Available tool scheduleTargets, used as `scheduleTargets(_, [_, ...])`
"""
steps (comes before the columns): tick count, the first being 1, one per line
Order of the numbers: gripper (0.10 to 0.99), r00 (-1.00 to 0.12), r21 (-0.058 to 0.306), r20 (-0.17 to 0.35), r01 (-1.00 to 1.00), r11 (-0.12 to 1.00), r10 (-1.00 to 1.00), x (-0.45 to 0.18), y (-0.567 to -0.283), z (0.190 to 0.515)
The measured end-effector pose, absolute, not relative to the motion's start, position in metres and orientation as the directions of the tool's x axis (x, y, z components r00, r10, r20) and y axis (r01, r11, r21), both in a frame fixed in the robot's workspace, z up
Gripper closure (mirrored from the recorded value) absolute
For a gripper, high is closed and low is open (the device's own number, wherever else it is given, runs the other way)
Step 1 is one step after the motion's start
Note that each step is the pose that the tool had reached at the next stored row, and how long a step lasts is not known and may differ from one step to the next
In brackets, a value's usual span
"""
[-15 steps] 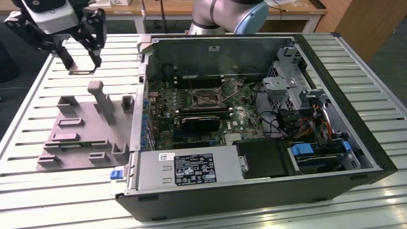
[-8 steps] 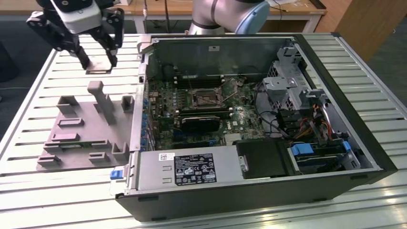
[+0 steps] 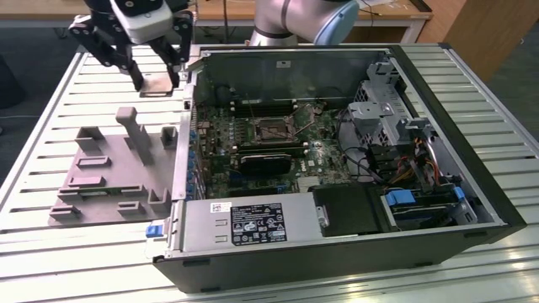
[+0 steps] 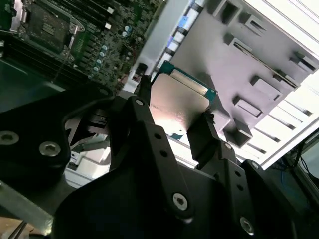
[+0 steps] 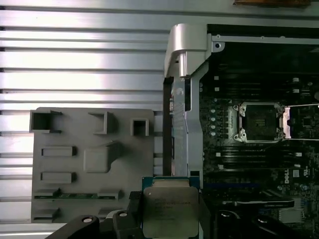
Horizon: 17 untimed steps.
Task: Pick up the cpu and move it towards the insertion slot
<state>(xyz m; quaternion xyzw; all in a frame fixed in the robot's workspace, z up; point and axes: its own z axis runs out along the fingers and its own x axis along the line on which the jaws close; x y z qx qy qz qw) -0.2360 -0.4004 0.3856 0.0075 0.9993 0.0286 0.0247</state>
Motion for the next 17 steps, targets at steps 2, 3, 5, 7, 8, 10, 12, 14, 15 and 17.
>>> scheduleTargets(2, [0.549, -0.999, 0.058, -0.049, 0.013, 0.998, 0.016, -0.227, -0.400, 0.386])
scheduleTargets(3, [0.549, -0.999, 0.058, -0.049, 0.013, 0.998, 0.016, -0.223, -0.400, 0.386])
scheduleTargets(5, [0.549, -0.999, 0.057, -0.048, 0.014, 0.998, 0.016, -0.214, -0.400, 0.386])
scheduleTargets(7, [0.549, -0.999, 0.057, -0.048, 0.014, 0.998, 0.016, -0.205, -0.400, 0.386])
scheduleTargets(8, [0.549, -0.999, 0.057, -0.048, 0.014, 0.998, 0.016, -0.200, -0.400, 0.386])
scheduleTargets(10, [0.549, -0.999, 0.057, -0.047, 0.014, 0.998, 0.016, -0.191, -0.400, 0.386])
scheduleTargets(12, [0.549, -0.999, 0.057, -0.047, 0.014, 0.998, 0.016, -0.182, -0.400, 0.386])
scheduleTargets(14, [0.549, -0.999, 0.057, -0.046, 0.014, 0.998, 0.016, -0.173, -0.400, 0.386])
scheduleTargets(15, [0.549, -0.999, 0.058, -0.046, 0.014, 0.998, 0.016, -0.168, -0.400, 0.386])
scheduleTargets(17, [0.549, -0.999, 0.057, -0.046, 0.014, 0.998, 0.016, -0.159, -0.400, 0.386])
